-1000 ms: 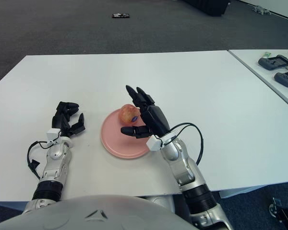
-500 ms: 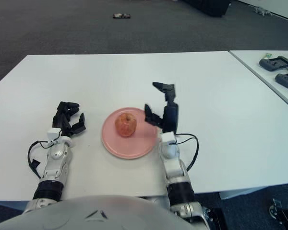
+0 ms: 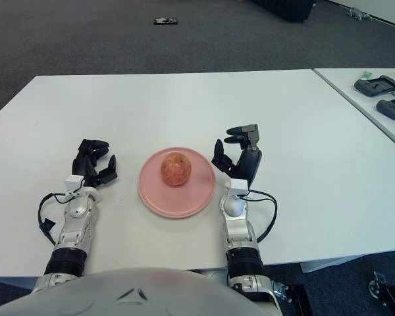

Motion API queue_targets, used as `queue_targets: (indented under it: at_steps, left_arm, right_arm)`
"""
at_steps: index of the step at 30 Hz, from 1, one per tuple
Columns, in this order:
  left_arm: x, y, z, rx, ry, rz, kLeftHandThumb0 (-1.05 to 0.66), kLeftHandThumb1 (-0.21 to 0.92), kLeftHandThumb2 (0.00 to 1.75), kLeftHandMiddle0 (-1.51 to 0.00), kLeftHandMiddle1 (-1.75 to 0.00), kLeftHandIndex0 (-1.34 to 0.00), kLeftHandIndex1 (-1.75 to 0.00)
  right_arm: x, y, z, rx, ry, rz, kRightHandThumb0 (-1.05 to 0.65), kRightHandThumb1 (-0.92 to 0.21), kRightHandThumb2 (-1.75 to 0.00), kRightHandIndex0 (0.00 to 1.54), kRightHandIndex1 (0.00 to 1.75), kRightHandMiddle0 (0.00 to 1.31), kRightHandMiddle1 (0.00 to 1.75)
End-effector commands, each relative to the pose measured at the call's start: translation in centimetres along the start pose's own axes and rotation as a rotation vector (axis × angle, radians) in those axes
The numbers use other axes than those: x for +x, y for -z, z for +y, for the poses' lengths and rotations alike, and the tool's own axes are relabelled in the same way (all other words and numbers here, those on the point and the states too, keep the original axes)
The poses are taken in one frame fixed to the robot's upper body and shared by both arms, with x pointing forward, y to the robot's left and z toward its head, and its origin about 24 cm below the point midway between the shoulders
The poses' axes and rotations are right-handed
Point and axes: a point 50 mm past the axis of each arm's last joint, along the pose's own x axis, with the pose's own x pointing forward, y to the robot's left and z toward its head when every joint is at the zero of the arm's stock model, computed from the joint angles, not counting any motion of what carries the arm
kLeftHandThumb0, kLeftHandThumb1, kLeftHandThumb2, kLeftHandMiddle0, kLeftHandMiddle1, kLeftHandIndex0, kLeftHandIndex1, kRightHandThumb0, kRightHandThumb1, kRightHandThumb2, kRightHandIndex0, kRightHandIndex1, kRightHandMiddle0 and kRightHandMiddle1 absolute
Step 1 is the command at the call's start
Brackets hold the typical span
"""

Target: Put the apple into the plate.

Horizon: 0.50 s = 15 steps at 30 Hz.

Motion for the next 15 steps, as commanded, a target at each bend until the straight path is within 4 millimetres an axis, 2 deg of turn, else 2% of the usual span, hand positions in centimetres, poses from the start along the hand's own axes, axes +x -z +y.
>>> queue_targets:
  at_steps: [1,8,15]
  left_arm:
    - [-0.5,1.1,0.3,0.007,-0.006,0.053,-0.01,0.41,1.08,-0.72,-1.31,-0.41,-1.75]
    - [-0.5,1.0,0.3,-0.001,-0.008,0.049,-0.01,0.41,1.08,-0.73,-1.30,-0.41,-1.75]
    - [-0.6,0.9,0.2,-0.006,-0.011,0.049,-0.01,0.43,1.05,-0.72,-1.30,-0.39,-1.75]
  right_arm:
    - [0.7,0.2,-0.4,-0.011,-0.001,-0.021,-0.42,-0.53,-1.06,0.72,1.74,0.45,1.75]
    - [0.7,0.9,-0.9,-0.024,-0.047,-0.013,-0.42,-0.52,-1.07,0.73,1.75,0.45,1.75]
    - [0.4,2.0,-1.7,-0.097,-0.196,0.029,-0.42,-0.50,-1.10,0.75,1.75,0.47,1.75]
